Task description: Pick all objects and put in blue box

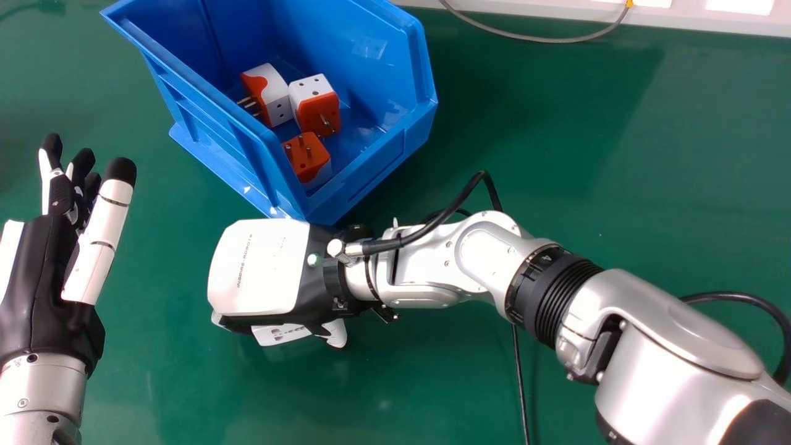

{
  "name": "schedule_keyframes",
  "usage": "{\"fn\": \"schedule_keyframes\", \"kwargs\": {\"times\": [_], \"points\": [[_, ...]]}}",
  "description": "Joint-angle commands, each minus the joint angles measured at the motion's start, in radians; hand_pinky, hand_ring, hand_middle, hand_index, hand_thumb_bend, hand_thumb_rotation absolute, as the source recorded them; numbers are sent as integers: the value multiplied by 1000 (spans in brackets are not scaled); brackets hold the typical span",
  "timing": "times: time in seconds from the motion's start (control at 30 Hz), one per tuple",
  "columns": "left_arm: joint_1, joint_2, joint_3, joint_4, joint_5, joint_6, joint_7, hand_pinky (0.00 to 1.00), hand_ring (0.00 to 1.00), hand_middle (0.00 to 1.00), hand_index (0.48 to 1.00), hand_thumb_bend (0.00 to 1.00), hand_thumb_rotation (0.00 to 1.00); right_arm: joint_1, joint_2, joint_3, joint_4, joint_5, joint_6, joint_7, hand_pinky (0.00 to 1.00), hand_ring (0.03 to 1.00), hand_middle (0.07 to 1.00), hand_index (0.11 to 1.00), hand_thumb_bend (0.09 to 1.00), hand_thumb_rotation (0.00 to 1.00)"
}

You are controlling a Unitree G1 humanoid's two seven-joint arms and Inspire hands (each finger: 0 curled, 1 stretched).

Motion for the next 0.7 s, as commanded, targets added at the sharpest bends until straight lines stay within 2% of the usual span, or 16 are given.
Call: {"fn": "schedule_keyframes", "kwargs": {"times": [0.0,0.13,0.23,0.67], "points": [[6,0,2,-33,3,-2,4,1000,1000,1000,1000,551,750,-23,22,8,4,-3,5,-32,643,749,729,579,698,24],[9,-2,3,-38,0,-2,4,1000,1000,1000,1000,551,749,-21,27,16,14,-7,11,-49,630,738,720,537,610,73],[7,-2,1,-39,2,-1,6,1000,1000,1000,1000,550,749,-23,29,20,23,-4,14,-52,622,730,714,520,577,91],[10,-3,-5,-49,12,8,17,1000,1000,1000,1000,558,752,-36,14,25,16,-9,17,-46,569,700,691,493,531,116]]}}
